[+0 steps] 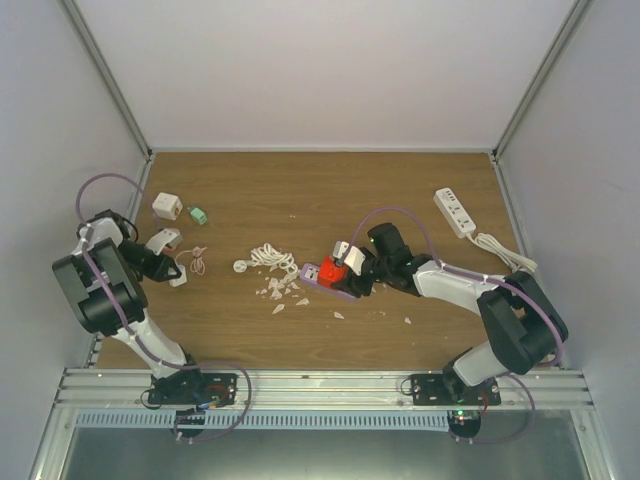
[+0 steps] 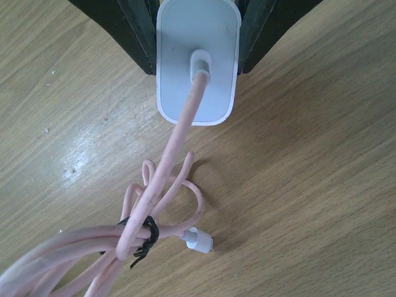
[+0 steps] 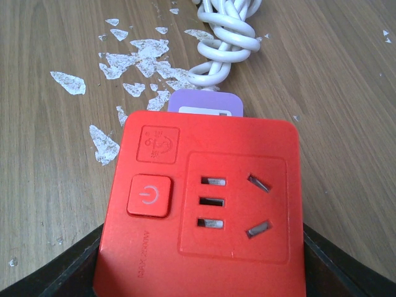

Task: Pull the plug off the socket

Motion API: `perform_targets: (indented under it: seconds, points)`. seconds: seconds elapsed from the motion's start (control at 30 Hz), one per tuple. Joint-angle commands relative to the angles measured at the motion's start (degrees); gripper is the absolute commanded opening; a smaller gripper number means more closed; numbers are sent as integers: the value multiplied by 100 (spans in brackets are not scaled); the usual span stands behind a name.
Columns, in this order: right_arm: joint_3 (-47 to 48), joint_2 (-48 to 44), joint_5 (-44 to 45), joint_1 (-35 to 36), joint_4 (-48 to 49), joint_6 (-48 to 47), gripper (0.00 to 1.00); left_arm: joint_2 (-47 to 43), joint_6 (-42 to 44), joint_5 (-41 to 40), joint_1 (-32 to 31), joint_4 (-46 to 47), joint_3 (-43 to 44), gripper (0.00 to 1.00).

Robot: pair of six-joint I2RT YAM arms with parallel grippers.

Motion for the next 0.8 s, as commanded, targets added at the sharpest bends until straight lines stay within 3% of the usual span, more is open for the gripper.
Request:
perform_targets:
  seconds: [0.0,0.37,0.77]
  points:
    - [-46,36,343,-99,-264,5,33,285,49,-9,75,-155,133,19]
    - [-43,38,307,-100,-297,-21,33,298,-157,-123,105,94,424,45]
    - [-43,-36,316,-102,-300,-30,34,88,-208,-158,119,357,533,58]
